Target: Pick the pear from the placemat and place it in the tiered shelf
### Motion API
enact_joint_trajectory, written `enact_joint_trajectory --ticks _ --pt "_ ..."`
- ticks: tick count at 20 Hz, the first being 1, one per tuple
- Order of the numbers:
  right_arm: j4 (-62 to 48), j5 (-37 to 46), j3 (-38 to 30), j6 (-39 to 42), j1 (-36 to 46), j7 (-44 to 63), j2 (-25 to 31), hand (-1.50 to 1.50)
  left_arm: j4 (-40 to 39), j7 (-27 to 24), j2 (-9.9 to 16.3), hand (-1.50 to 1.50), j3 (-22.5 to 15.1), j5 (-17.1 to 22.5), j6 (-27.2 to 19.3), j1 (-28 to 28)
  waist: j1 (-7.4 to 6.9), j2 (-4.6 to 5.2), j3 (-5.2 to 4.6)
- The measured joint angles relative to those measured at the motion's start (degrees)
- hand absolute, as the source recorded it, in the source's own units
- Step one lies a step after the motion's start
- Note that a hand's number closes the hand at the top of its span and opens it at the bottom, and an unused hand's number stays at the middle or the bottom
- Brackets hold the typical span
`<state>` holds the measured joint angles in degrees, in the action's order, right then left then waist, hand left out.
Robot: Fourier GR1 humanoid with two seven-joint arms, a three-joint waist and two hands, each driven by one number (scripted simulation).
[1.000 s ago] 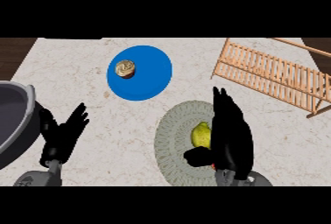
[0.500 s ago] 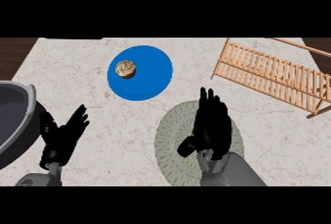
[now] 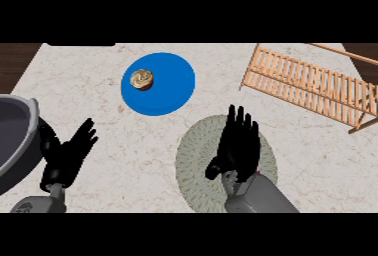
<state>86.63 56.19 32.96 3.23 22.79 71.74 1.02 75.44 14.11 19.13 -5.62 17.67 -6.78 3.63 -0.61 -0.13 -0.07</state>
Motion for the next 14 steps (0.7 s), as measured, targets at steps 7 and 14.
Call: enact_joint_trajectory --ticks 7,14 --pt "-3.5 0.4 1.1 -1.6 -0.4 -0.2 0.0 -1.50 0.7 0.4 -0.9 0.00 0.0 -0.4 -0.2 -0.2 -0.16 0.03 0.02" --pt "-7.3 2.6 1.0 -2.5 -0.9 -0.5 0.1 -1.50 -0.7 0.3 -1.0 0.00 0.7 -0.8 0.0 0.9 0.13 0.11 0.03"
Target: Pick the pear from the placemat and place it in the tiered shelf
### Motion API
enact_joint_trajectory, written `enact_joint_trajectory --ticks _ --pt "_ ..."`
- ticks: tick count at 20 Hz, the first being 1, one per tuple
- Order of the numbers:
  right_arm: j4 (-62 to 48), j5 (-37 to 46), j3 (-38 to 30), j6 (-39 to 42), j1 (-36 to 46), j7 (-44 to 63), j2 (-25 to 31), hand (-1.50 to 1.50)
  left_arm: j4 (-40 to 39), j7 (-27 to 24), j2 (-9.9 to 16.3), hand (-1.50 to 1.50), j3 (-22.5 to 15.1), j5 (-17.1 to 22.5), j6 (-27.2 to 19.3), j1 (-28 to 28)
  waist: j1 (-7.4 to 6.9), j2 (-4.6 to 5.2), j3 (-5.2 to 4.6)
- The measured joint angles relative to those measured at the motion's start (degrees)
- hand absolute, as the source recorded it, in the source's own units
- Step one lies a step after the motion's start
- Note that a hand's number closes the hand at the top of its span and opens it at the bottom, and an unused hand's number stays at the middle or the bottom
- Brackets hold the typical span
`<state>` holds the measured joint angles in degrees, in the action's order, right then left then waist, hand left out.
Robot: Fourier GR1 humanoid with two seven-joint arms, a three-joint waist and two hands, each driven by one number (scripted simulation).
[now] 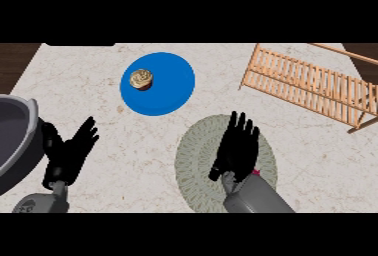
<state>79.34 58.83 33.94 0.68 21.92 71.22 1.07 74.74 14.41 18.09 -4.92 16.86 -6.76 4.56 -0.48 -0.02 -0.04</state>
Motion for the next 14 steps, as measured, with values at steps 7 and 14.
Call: enact_joint_trajectory --ticks 7,14 --pt "-3.8 1.6 -1.2 -1.7 1.3 -1.0 -0.1 -1.50 0.7 -1.1 -0.7 0.00 0.2 -0.3 0.7 -1.4 -0.19 0.01 0.04" --pt "-7.9 1.7 -2.1 -4.8 1.9 -3.2 -0.3 -1.50 0.0 -0.6 -0.3 0.00 1.4 -0.5 1.8 -0.9 -0.14 0.03 0.05"
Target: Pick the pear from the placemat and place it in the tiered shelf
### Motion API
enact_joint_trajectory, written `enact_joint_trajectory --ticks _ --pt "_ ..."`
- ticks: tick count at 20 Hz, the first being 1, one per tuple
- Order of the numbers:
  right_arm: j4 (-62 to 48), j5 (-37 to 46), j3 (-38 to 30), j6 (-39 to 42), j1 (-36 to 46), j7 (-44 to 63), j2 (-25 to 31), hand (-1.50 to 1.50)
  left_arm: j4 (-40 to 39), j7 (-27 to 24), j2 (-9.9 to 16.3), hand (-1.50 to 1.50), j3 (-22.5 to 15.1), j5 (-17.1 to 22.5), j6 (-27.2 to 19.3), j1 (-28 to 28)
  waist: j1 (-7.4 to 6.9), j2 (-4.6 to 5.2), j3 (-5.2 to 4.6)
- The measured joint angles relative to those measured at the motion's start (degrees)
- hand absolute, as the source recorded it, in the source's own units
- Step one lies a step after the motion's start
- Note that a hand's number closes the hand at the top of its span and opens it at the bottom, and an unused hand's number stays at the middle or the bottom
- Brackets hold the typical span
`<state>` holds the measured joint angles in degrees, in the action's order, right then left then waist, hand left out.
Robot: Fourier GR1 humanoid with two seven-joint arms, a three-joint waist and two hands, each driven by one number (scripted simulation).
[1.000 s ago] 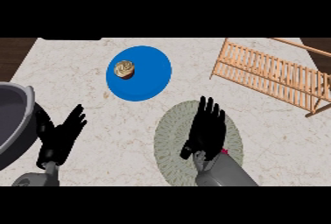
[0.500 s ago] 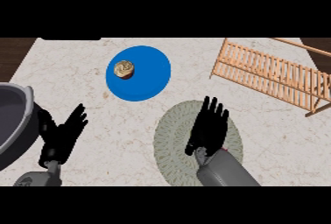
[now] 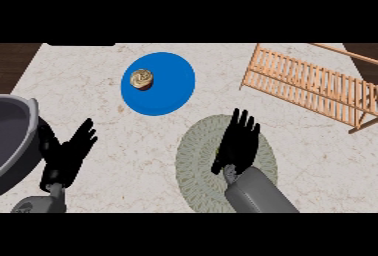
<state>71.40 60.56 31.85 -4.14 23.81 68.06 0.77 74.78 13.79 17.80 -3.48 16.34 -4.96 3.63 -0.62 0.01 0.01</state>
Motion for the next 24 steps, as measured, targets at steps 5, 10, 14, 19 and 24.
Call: enact_joint_trajectory --ticks 5,10,14,19,24 --pt "-5.4 -5.8 0.6 0.4 1.6 -2.5 -0.5 1.50 1.3 0.9 -0.7 0.00 -0.4 -0.7 -0.4 -0.1 -0.53 -0.30 -0.09" --pt "-7.5 -11.1 4.8 -0.5 3.5 -3.8 -0.1 1.50 0.3 0.3 -1.2 0.00 0.3 -1.4 0.2 0.3 -0.27 -0.65 -0.27" --pt "-8.3 -12.4 7.9 -2.5 4.7 -4.5 0.5 1.50 -0.2 -0.7 -2.4 0.00 0.3 -2.8 -0.2 0.0 -0.02 -0.58 -0.34" --pt "-7.0 -12.8 8.6 -5.6 4.7 -7.3 0.6 1.50 1.0 0.7 -1.6 0.00 1.7 -2.2 0.9 -0.6 0.14 -0.27 -0.18" --pt "-1.6 -19.2 1.1 -6.5 5.1 -14.4 2.7 1.50 1.1 0.7 -2.7 0.00 1.6 -2.8 0.2 -0.9 0.53 -0.14 0.01"
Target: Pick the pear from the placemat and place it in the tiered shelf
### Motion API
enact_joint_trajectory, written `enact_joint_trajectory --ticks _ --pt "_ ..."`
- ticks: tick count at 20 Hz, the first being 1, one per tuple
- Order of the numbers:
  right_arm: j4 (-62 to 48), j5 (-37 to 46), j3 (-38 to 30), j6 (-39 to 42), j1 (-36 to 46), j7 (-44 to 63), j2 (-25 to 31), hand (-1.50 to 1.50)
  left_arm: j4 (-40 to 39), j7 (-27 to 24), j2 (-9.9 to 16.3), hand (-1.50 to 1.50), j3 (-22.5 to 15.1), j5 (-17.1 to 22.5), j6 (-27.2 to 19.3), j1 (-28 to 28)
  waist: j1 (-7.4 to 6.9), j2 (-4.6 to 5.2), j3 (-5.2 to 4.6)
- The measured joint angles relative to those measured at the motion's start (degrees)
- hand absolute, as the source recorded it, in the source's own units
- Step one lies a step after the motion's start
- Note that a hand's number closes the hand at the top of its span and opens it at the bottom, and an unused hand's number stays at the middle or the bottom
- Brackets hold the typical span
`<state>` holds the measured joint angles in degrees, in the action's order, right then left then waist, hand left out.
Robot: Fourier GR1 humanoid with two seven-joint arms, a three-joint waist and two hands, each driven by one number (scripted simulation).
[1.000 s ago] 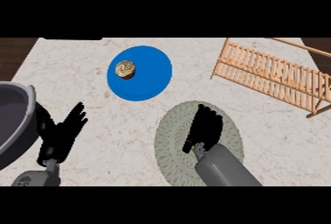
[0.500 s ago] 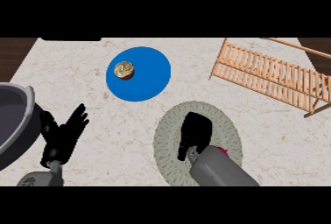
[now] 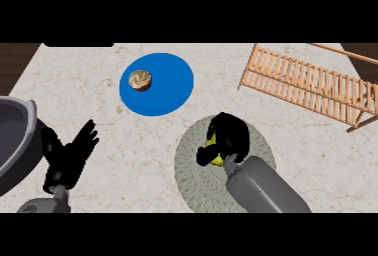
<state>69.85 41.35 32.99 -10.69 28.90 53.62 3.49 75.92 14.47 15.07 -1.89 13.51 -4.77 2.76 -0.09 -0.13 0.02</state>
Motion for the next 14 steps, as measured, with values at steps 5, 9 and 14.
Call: enact_joint_trajectory --ticks 5,9,14 --pt "10.7 1.8 -2.7 -1.0 0.8 0.7 1.9 1.50 1.4 -0.3 0.0 0.00 0.0 -0.4 0.2 -1.7 0.43 -0.21 0.02" --pt "21.4 6.6 -3.9 1.7 3.6 5.5 3.8 1.50 1.8 0.4 -0.3 0.00 0.2 -0.6 -0.4 -1.9 0.95 -0.44 -0.01" --pt "32.3 11.3 -8.4 7.8 7.9 10.4 5.6 1.50 1.4 1.0 0.1 0.00 0.8 -0.4 0.0 -1.1 1.27 -0.51 -0.09"
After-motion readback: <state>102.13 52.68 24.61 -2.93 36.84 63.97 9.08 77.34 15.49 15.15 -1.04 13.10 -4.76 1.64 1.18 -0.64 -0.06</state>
